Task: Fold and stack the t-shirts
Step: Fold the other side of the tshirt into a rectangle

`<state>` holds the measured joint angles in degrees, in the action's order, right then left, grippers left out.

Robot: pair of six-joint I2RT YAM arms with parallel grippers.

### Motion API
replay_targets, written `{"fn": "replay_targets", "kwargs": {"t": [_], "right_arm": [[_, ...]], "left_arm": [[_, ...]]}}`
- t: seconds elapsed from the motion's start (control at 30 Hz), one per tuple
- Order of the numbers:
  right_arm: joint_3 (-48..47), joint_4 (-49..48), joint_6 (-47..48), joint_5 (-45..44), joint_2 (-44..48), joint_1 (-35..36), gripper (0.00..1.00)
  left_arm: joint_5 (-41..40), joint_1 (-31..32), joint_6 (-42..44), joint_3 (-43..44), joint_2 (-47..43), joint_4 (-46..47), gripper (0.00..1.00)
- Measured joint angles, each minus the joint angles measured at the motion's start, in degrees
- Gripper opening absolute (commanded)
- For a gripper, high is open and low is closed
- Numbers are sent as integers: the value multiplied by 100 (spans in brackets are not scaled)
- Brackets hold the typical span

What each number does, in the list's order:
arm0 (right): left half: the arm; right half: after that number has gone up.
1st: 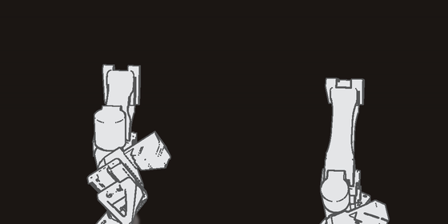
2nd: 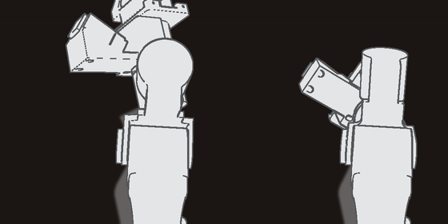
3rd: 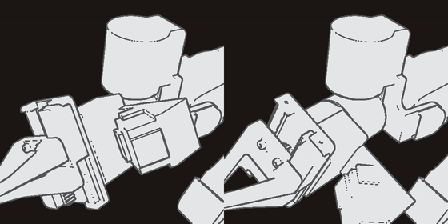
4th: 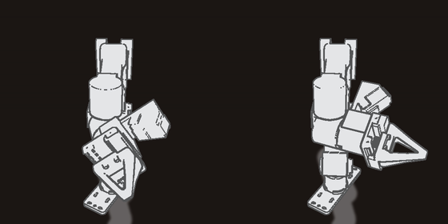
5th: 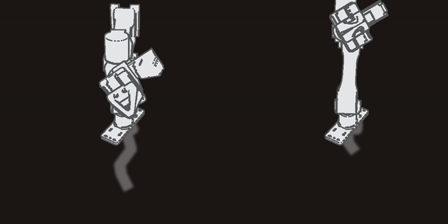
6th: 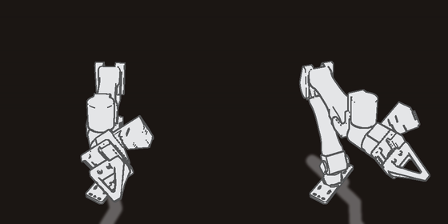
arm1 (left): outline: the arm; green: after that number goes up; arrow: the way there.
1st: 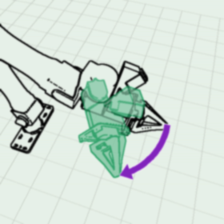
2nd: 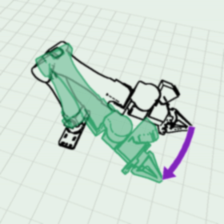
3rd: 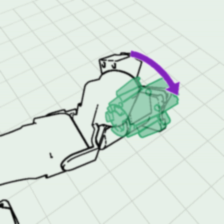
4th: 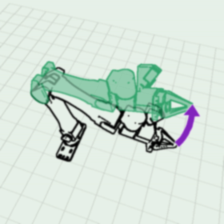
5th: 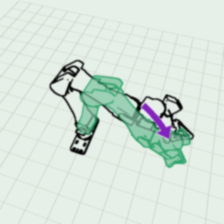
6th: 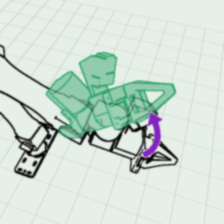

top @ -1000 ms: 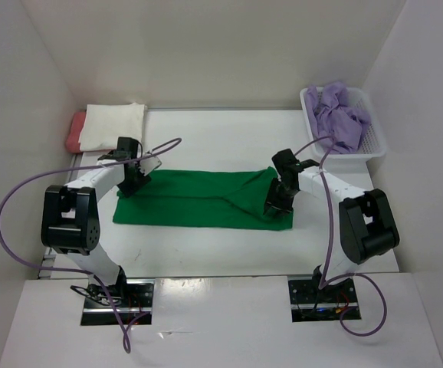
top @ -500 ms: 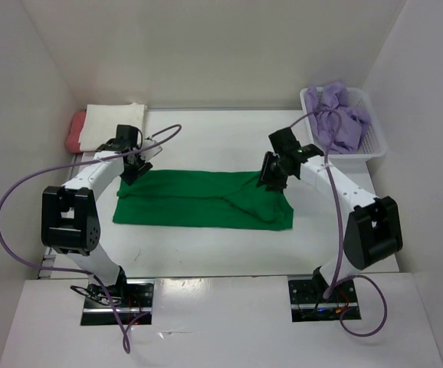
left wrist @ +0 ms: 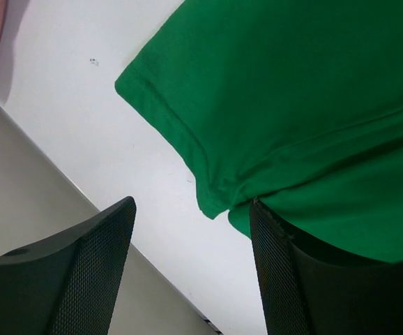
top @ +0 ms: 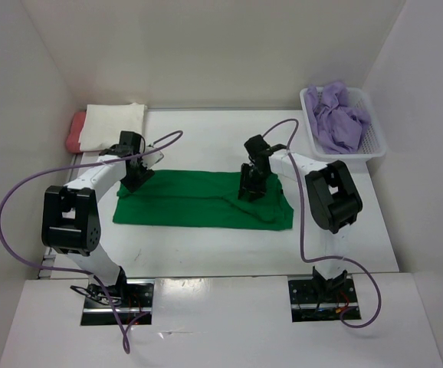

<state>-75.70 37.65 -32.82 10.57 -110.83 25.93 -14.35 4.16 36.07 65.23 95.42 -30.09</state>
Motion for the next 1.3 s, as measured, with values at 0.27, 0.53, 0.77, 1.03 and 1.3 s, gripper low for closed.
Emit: {"fn": "replay_targets", "kwargs": {"t": [0.27, 0.53, 0.77, 1.03, 1.3], "right_arm": [[42, -221, 13, 260, 9, 35, 2], [442, -330, -131, 396, 470, 275, 0], [841, -407, -289, 529, 874, 870, 17], [1001, -378, -308, 732, 870, 1025, 38], [450, -39, -85, 190, 1244, 490, 0]], "left_arm": [[0, 0, -37, 0, -7, 7, 74], [0, 0, -39, 0, -7, 11, 74], [0, 0, -42, 0, -7, 31, 75], [-33, 0, -42, -11, -7, 52, 75], [-96, -216, -227, -87, 4, 164, 77]]}}
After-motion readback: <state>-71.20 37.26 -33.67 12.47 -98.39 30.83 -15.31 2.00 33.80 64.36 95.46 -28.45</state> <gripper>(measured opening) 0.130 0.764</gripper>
